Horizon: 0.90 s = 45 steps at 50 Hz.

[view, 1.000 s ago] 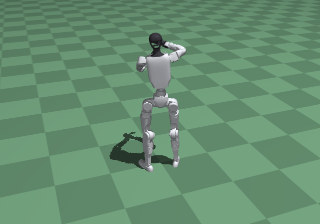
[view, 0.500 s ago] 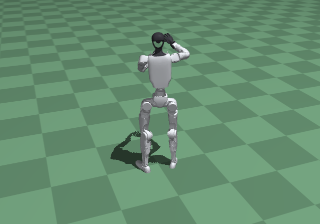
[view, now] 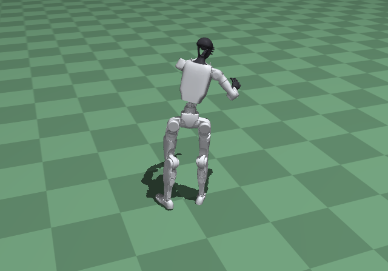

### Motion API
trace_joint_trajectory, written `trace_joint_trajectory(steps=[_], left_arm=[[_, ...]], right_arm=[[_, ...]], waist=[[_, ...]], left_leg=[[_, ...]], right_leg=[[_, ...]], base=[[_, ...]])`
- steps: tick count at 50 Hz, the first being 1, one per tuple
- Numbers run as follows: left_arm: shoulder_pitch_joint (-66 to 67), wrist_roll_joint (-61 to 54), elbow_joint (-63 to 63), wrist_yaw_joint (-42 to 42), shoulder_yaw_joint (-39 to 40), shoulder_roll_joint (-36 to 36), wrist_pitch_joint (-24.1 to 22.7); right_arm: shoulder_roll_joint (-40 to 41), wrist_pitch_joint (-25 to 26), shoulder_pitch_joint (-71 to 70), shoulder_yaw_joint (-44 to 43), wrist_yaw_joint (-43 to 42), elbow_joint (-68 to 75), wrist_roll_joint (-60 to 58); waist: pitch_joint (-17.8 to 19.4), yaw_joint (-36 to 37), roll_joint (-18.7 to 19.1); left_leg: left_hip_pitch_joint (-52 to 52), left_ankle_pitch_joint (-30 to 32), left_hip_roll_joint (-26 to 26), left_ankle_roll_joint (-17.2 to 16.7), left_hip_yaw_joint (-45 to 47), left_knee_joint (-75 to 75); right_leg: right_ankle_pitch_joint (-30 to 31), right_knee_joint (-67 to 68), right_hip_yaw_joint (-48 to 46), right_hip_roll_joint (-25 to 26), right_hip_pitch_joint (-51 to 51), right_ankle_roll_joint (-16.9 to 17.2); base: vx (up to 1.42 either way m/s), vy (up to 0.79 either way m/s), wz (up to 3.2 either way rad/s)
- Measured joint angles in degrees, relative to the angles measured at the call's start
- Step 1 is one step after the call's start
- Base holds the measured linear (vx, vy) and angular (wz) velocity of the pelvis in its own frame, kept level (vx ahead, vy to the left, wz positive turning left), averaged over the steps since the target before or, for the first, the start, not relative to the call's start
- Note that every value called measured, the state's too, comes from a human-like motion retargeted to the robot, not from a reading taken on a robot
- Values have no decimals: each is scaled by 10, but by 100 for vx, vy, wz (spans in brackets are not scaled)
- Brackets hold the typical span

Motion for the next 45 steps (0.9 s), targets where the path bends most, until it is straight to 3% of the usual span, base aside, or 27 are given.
trace_joint_trajectory(steps=[11,17,23,31,37,45], left_arm=[[-186,-43,260,22,-78,-24,35],[-220,-47,311,34,-78,-28,45],[-193,-5,251,17,-73,-17,34],[-58,143,53,2,-7,-8,30],[98,257,-72,14,75,-24,45],[268,312,-96,77,169,-55,82]], right_arm=[[5,2,38,-25,-6,-43,5],[0,6,41,-45,-14,-53,-2],[7,5,54,-73,-7,-35,7],[30,18,38,-109,14,84,50],[54,28,-57,-128,24,296,236],[64,38,-207,-172,27,576,499]], waist=[[34,-94,15],[43,-115,15],[40,-109,13],[20,-65,0],[0,-15,-19],[-19,63,-51]], left_leg=[[10,10,10,-2,55,-9],[17,10,10,-2,78,-11],[21,7,11,-2,85,-10],[21,-3,10,0,72,-2],[18,-13,9,2,53,6],[14,-21,7,4,21,13]], right_leg=[[22,-22,36,29,-14,0],[30,-33,51,37,-13,0],[32,-39,55,39,-9,0],[20,-24,46,29,-6,0],[9,-6,34,16,-4,0],[2,6,12,1,5,0]], base=[[6,-6,-43],[5,-2,-32],[1,0,-3],[1,3,11],[-1,6,30],[-3,6,35]])
